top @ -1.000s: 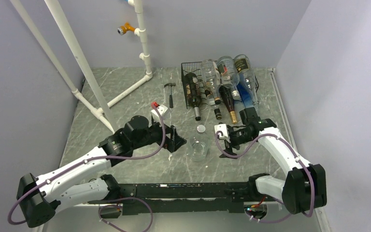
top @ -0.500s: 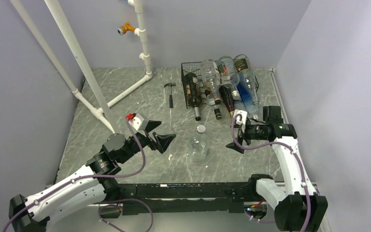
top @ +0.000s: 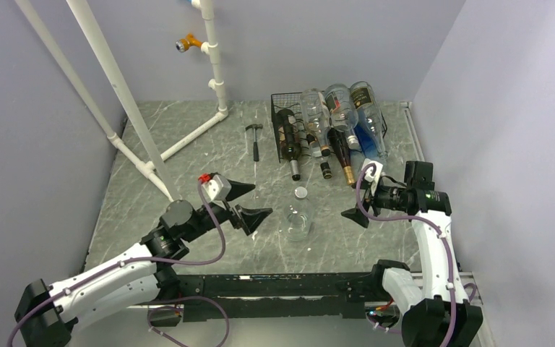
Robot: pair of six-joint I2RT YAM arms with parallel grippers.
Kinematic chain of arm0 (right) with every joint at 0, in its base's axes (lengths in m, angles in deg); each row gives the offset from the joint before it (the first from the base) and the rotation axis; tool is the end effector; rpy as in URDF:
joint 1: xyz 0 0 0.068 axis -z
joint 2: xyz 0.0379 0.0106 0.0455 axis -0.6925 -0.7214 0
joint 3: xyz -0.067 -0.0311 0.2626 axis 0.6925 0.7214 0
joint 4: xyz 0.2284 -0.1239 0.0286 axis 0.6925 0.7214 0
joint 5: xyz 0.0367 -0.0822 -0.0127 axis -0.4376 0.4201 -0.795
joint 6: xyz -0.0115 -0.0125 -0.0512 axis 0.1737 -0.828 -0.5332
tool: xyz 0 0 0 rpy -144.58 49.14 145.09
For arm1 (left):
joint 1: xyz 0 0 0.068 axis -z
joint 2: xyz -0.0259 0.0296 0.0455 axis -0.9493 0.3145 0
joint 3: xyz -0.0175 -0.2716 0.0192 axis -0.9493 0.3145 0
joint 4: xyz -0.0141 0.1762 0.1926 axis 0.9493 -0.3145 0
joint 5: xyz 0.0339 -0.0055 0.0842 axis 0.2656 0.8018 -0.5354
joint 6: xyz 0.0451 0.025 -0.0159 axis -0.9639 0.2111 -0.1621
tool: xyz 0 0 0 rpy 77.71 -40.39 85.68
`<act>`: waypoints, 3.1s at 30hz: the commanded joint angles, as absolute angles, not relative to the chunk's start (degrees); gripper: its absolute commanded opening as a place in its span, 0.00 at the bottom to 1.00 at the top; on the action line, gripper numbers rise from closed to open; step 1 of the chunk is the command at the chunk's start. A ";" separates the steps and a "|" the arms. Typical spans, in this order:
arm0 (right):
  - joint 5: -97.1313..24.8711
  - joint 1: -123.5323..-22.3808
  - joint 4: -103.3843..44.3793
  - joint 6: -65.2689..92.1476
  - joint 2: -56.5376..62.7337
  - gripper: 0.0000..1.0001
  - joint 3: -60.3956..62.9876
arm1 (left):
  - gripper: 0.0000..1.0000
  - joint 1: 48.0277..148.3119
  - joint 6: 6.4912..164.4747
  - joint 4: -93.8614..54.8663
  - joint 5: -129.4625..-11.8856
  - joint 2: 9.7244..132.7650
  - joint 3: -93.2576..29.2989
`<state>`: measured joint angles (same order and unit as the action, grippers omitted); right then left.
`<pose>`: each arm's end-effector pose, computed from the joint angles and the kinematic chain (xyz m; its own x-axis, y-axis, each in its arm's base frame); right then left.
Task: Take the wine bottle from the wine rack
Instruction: Place the wine bottle at the center of the board, then move the wine bottle to the center of the board.
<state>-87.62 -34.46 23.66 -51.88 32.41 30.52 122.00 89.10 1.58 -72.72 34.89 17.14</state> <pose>0.1564 0.0052 0.2785 -0.1429 -0.4198 -0.8963 -0.9055 0.4210 -0.0529 0.1091 -0.1376 0.2836 -0.1415 -0.2375 -0.9610 0.8255 0.5075 -0.2470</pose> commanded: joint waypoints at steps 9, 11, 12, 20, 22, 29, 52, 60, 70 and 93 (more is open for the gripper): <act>-88.19 -34.10 19.35 -48.75 30.84 1.00 31.14 | 1.00 127.65 74.87 19.88 -74.95 45.79 17.09; -87.94 -34.07 19.25 -48.87 30.67 1.00 31.22 | 0.99 128.84 70.47 26.59 -75.53 48.67 18.93; -87.79 -34.07 19.26 -48.92 30.45 1.00 31.23 | 0.99 129.49 69.13 30.85 -75.74 50.11 20.10; -87.38 -34.07 19.47 -49.60 30.02 1.00 31.14 | 1.00 134.39 59.72 49.56 -76.91 63.31 20.95; -87.37 -34.10 19.59 -49.85 29.93 1.00 31.09 | 1.00 134.42 58.74 54.63 -77.72 67.09 20.61; -87.21 -34.25 20.46 -51.44 29.77 1.00 31.10 | 0.98 134.42 61.43 62.31 -77.65 78.51 16.57; -87.07 -34.34 20.35 -52.71 32.95 1.00 32.63 | 0.68 134.42 70.34 72.20 -78.83 92.17 11.66; -86.99 -34.34 20.35 -53.14 33.36 1.00 32.89 | 0.63 134.38 71.34 72.75 -78.80 93.22 11.17; -86.76 -34.34 20.44 -53.50 33.70 1.00 32.99 | 0.52 134.36 72.70 72.93 -78.78 93.77 10.71; -84.20 -34.43 19.40 -54.15 34.98 1.00 34.49 | 0.00 133.84 73.55 56.45 -83.08 75.31 10.69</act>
<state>-84.80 -34.44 20.82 -52.75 33.79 33.73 134.26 73.72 50.54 -82.73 82.34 13.54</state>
